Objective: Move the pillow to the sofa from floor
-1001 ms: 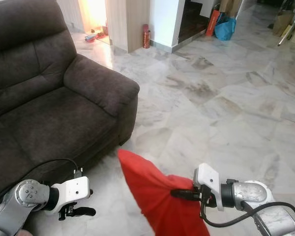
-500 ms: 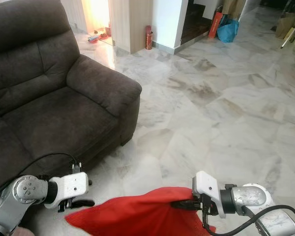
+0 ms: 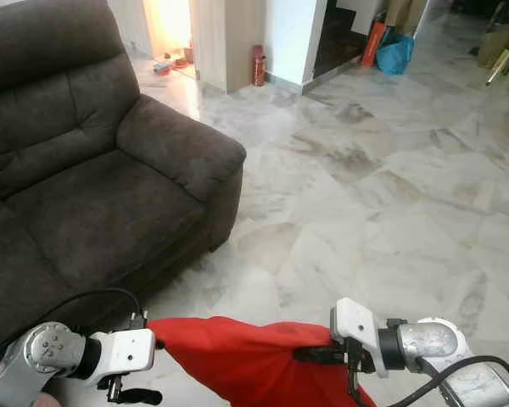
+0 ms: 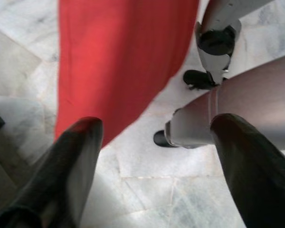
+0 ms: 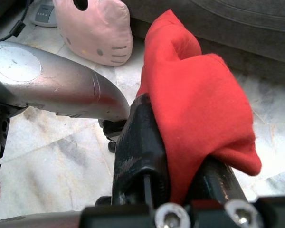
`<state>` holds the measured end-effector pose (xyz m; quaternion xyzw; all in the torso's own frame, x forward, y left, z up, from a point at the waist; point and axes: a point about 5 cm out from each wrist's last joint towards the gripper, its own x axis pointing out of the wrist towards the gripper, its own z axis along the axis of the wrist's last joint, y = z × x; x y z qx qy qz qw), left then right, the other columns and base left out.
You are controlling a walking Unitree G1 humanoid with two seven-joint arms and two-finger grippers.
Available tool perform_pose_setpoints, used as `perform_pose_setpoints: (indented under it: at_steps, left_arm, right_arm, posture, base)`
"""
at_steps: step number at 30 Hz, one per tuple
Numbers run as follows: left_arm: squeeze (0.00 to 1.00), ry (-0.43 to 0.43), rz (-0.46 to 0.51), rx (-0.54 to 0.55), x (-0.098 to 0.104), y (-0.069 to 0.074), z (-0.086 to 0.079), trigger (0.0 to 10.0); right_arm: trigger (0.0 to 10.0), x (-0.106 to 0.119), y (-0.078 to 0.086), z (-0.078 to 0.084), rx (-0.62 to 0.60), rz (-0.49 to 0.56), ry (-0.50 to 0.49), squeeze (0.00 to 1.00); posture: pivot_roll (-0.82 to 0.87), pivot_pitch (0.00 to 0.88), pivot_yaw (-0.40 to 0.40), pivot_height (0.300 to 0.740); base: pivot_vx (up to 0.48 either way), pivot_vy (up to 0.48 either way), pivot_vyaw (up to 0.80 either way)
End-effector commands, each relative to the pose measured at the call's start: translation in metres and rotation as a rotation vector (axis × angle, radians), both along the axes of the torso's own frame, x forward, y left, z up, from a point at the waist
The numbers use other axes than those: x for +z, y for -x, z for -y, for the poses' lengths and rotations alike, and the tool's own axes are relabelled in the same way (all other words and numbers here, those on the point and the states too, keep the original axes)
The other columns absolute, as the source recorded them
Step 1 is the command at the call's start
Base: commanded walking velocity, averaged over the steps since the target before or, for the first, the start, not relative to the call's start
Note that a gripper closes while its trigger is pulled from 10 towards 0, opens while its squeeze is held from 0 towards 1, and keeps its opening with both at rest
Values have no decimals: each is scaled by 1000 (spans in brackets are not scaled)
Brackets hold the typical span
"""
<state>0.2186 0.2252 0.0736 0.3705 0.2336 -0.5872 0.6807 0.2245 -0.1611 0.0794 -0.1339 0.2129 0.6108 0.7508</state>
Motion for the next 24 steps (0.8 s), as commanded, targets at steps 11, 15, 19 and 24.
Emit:
perform_pose_setpoints:
  at_steps: [11, 15, 19, 24]
  left_arm:
    - [1000, -48, 43, -53, -7, 0, 0, 10000]
    - [1000, -83, 62, -42, -13, -1, -6, 10000]
    - [1000, -48, 130, 3, -21, -6, -4, 10000]
    - [0, -56, 179, 13, -30, -7, -6, 10000]
  right_arm:
    - [10000, 19, -2, -6, 83, 87, -56, 0]
    - [10000, 19, -1, -6, 94, 85, -54, 0]
    - [10000, 18, -1, -2, 89, 86, -43, 0]
    - [10000, 18, -1, -1, 90, 86, -39, 0]
  posture:
    - [73, 31, -63, 740]
    - [71, 32, -65, 740]
    - [68, 34, -65, 740]
    - [69, 36, -67, 740]
  base:
    - [0, 0, 0]
    - [0, 0, 0]
    - [0, 0, 0]
    - [0, 0, 0]
